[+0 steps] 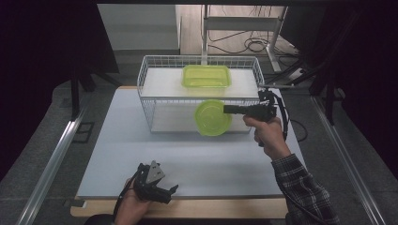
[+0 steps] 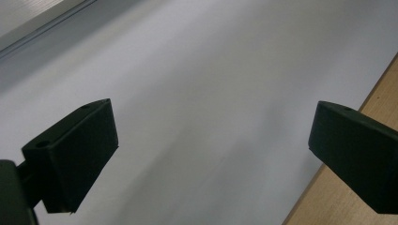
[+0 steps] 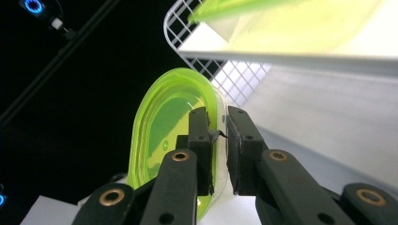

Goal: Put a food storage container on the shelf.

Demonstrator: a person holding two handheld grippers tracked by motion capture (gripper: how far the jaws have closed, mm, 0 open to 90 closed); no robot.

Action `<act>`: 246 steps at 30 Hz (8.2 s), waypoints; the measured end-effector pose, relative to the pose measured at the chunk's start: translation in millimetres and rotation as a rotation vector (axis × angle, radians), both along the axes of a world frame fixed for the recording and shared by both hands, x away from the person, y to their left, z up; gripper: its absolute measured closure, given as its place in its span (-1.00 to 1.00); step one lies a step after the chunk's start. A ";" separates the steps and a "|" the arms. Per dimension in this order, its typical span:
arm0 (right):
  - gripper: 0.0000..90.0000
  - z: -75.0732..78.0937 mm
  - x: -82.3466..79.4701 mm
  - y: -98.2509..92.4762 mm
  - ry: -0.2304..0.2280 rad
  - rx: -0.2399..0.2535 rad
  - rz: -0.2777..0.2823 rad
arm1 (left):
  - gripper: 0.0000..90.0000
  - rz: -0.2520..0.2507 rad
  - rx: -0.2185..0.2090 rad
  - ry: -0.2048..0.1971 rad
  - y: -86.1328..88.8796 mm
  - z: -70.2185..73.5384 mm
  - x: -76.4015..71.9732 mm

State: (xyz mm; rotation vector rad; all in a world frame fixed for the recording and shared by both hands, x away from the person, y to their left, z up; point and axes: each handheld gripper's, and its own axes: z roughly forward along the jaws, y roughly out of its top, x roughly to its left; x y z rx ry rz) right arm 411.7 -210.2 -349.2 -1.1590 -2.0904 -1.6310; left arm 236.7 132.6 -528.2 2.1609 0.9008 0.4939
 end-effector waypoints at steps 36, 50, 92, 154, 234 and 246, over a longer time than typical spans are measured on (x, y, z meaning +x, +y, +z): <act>0.80 73.8 51.7 25.5 -0.133 0.035 -0.218 | -0.97 -0.008 -0.010 0.007 -0.4 0.2 -0.7; 0.79 73.7 71.5 35.5 -0.117 0.018 -0.296 | -0.97 -0.017 -0.009 0.011 -1.0 0.0 -1.0; -0.50 75.8 62.7 49.2 -0.269 -0.173 -0.272 | -0.97 -0.025 -0.008 0.015 -1.7 -0.5 -1.3; -0.88 -12.4 -15.9 31.4 -0.386 -0.394 -0.058 | -0.96 -0.017 -0.061 0.044 2.6 0.8 0.8; -0.99 -109.3 -74.4 -15.4 -0.410 -0.583 -0.131 | -0.96 -0.020 -0.043 0.042 1.9 0.3 0.0; -0.99 -119.2 -83.4 -27.1 -0.394 -0.598 -0.133 | -0.96 -0.022 -0.039 0.046 1.9 0.0 0.4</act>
